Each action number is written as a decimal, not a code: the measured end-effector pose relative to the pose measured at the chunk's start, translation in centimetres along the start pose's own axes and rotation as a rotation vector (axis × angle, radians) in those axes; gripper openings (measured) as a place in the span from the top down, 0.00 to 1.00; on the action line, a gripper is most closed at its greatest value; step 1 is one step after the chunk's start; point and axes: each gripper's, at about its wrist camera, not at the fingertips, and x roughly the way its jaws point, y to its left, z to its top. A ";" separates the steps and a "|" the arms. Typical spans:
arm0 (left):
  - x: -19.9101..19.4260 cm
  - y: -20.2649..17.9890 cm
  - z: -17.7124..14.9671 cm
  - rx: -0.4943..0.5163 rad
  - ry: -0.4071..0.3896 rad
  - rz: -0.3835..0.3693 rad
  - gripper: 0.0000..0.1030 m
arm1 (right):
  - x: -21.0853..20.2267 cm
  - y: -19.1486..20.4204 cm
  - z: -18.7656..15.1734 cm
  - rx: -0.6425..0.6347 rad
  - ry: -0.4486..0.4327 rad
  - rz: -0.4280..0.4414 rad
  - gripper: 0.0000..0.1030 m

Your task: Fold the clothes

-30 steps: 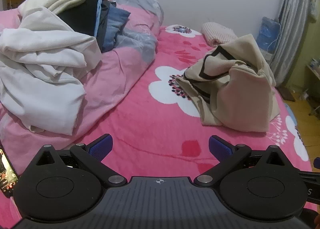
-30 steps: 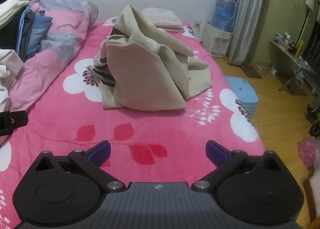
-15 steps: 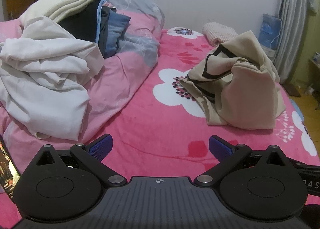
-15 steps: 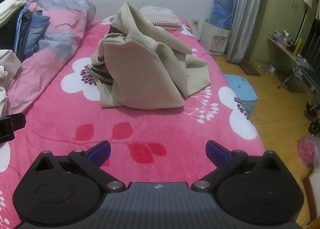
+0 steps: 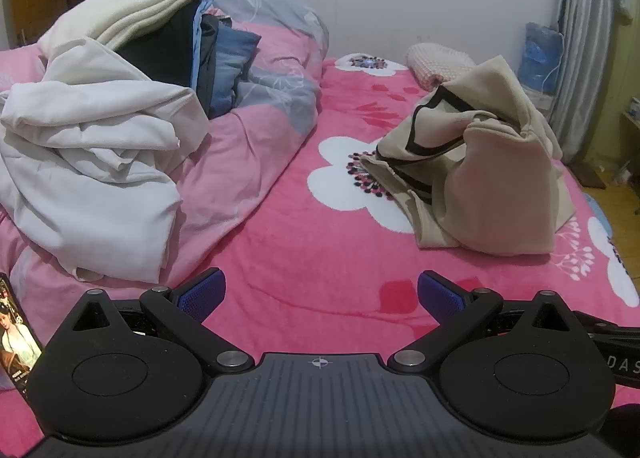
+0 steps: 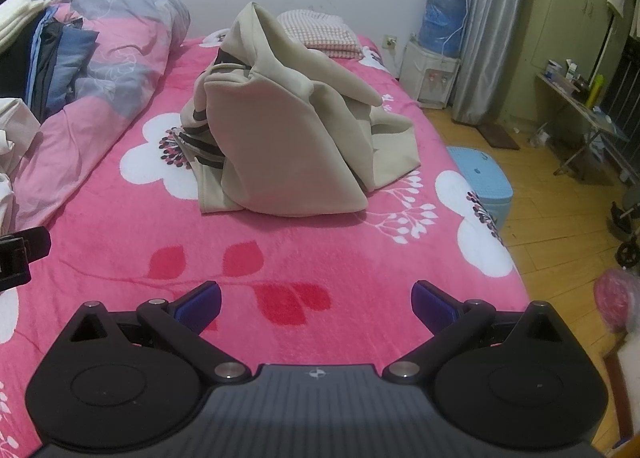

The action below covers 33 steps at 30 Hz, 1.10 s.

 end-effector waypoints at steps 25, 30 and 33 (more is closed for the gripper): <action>0.2 0.1 -0.1 -0.006 0.016 0.003 0.00 | 0.2 0.3 -0.1 0.002 0.005 0.001 0.00; 0.2 -0.1 -0.1 -0.007 0.019 0.004 0.00 | 0.2 0.2 -0.2 0.003 0.005 0.003 0.00; 0.3 0.0 -0.1 -0.008 0.021 0.003 0.00 | 0.3 0.2 -0.2 0.003 0.006 0.005 0.00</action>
